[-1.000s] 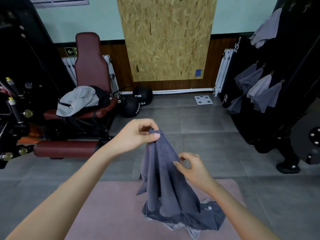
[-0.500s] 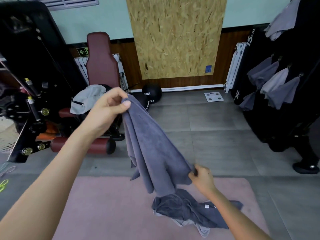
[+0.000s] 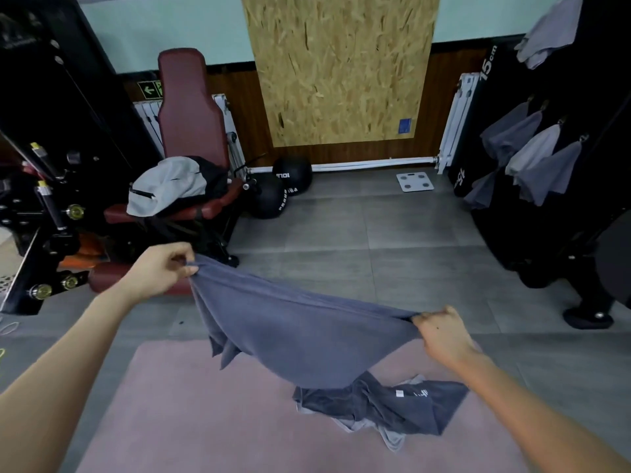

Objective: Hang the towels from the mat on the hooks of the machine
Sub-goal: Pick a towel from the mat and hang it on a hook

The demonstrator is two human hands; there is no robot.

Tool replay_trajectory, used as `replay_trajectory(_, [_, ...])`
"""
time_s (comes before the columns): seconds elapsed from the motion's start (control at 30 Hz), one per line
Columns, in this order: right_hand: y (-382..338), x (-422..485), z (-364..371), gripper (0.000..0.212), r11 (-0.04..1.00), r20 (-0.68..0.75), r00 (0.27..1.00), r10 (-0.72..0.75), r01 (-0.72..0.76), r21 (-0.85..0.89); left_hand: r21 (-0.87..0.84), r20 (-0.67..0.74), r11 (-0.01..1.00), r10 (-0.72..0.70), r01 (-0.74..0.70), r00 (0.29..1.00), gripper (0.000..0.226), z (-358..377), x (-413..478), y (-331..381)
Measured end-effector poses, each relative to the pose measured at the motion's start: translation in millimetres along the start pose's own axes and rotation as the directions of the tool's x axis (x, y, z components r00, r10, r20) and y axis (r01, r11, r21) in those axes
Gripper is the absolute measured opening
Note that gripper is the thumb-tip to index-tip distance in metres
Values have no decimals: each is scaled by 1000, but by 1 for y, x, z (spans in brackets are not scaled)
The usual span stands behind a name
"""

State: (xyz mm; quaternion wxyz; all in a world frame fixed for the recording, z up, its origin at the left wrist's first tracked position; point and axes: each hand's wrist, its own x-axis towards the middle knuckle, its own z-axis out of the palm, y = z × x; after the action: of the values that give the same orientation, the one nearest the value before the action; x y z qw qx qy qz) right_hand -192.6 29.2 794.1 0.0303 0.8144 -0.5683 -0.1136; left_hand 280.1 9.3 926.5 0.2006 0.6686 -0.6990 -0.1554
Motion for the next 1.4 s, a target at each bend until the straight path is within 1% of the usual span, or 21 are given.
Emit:
replay_trajectory(0.03, [3,-1,-10,35,1000,53,998,12,-13,22,-22,-18,999,-30,30,999,31,8,-3,-7])
replay_trajectory(0.1, [13,-1,-21,38,996,66,994,86,-88,25,-119,-53,987,-118,111,992,30,22,-8,-20])
replay_trajectory(0.13, [15,-2,-26,37,996,28,996,86,-86,15,-168,-67,974,-165,151,984,29,29,-10,-25])
replay_trajectory(0.2, [17,-4,-39,32,997,-154,988,-7,-5,-76,-259,-80,939,-254,226,964,26,42,-12,-33])
replay_trajectory(0.23, [19,-5,-45,29,991,-267,960,-86,55,-119,-305,-89,920,-286,247,954,25,48,-12,-35])
replay_trajectory(0.33, [29,-9,-56,18,950,-339,903,-262,181,-254,-379,-123,884,-339,272,932,25,61,-10,-37])
replay_trajectory(0.4, [41,-6,-60,23,907,-346,861,-373,260,-331,-377,-158,884,-355,276,921,25,65,-6,-35])
replay_trajectory(0.43, [48,-5,-60,23,893,-341,852,-397,273,-358,-372,-170,885,-361,280,917,25,66,-3,-35])
replay_trajectory(0.53, [61,-6,-58,11,913,-243,904,-352,274,-303,-415,-190,870,-368,265,910,27,66,5,-32])
replay_trajectory(0.63, [66,-9,-52,13,960,-205,953,-221,175,-220,-426,-213,870,-362,247,908,28,64,11,-25])
replay_trajectory(0.77, [58,-11,-60,27,992,-297,955,-18,-21,-128,-384,-199,899,-305,212,931,30,60,13,-23])
replay_trajectory(0.8, [53,-13,-63,26,991,-347,937,35,-78,-111,-350,-193,917,-272,193,943,29,60,13,-22])
replay_trajectory(0.87, [42,-18,-69,15,981,-466,880,94,-161,-105,-283,-187,947,-212,154,959,21,59,13,-18])
replay_trajectory(0.93, [36,-22,-73,8,974,-526,845,95,-187,-125,-250,-211,961,-171,116,962,16,58,13,-11])
replay_trajectory(1.0, [38,-24,-78,9,968,-534,843,65,-183,-171,-245,-242,964,-162,102,957,17,56,14,-7])
replay_trajectory(1.07, [48,-23,-78,11,962,-472,881,-17,-115,-248,-259,-253,962,-159,92,954,18,54,17,-4])
replay_trajectory(1.13, [57,-23,-72,21,950,-352,930,-108,-8,-312,-286,-253,954,-167,91,953,17,51,20,-2])
replay_trajectory(1.2, [61,-25,-67,26,942,-291,944,-153,51,-332,-300,-253,949,-177,97,951,15,48,24,2])
replay_trajectory(1.23, [61,-26,-66,27,941,-300,939,-167,61,-333,-295,-254,951,-173,94,952,14,46,25,3])
replay_trajectory(1.33, [58,-30,-76,29,943,-356,921,-159,34,-332,-275,-222,959,-132,68,966,19,42,29,5])
replay_trajectory(1.4, [57,-31,-81,35,956,-349,929,-122,16,-292,-280,-163,958,-112,63,980,26,40,29,7])
